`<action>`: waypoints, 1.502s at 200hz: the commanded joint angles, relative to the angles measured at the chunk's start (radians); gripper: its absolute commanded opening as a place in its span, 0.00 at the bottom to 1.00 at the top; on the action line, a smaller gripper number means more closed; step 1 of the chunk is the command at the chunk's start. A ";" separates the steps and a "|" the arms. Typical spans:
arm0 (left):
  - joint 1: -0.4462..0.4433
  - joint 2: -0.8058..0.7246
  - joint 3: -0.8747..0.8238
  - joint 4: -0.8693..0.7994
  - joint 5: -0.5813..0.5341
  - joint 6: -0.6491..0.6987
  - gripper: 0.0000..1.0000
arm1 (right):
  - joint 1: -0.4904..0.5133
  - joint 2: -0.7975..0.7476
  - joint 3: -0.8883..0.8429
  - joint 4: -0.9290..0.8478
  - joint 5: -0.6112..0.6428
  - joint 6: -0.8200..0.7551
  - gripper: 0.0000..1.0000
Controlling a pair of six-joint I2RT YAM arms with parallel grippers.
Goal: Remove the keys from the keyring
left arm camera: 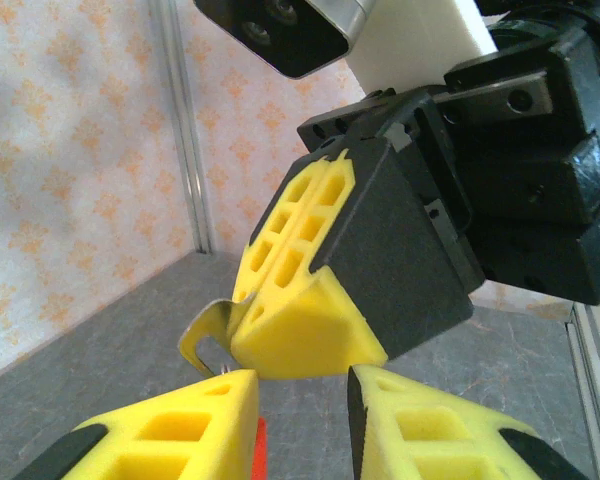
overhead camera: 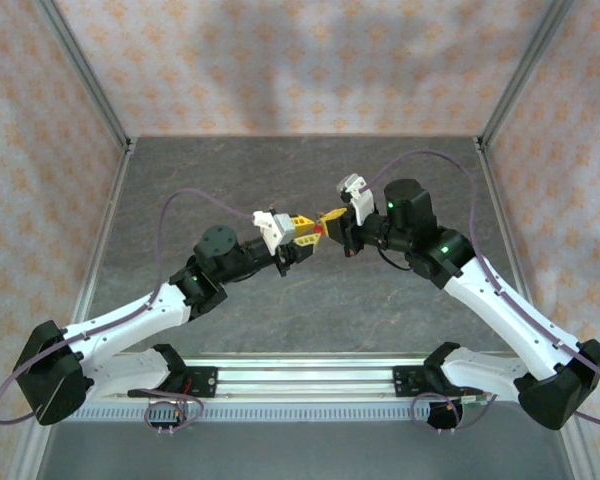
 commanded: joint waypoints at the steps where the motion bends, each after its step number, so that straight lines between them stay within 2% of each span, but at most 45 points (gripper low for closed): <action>1: 0.001 0.013 0.041 -0.018 0.011 -0.006 0.29 | 0.000 -0.025 0.019 -0.004 -0.019 -0.018 0.00; 49: 0.001 0.025 0.046 -0.041 -0.023 -0.001 0.26 | 0.000 -0.041 0.008 0.001 -0.026 -0.023 0.00; 87: 0.001 0.037 0.060 -0.041 -0.029 -0.001 0.19 | 0.000 -0.046 0.004 0.002 -0.040 -0.021 0.00; 148: 0.001 0.039 0.056 -0.025 -0.033 -0.001 0.00 | 0.000 -0.061 -0.008 0.010 -0.024 -0.004 0.00; 233: 0.001 0.009 -0.020 0.159 -0.062 -0.059 0.00 | -0.002 -0.062 -0.046 0.116 -0.029 0.203 0.00; 262: 0.001 -0.010 -0.047 0.167 -0.092 -0.064 0.00 | -0.002 -0.061 -0.044 0.112 -0.024 0.207 0.00; 268: 0.001 -0.015 -0.050 0.158 -0.102 -0.063 0.08 | -0.002 -0.057 -0.036 0.096 -0.020 0.197 0.00; 285: 0.001 -0.031 -0.062 0.140 -0.108 -0.058 0.21 | -0.002 -0.045 -0.009 0.042 -0.008 0.167 0.00; 300: 0.001 -0.038 -0.055 0.098 -0.098 -0.048 0.26 | -0.002 -0.036 0.008 0.007 -0.006 0.147 0.00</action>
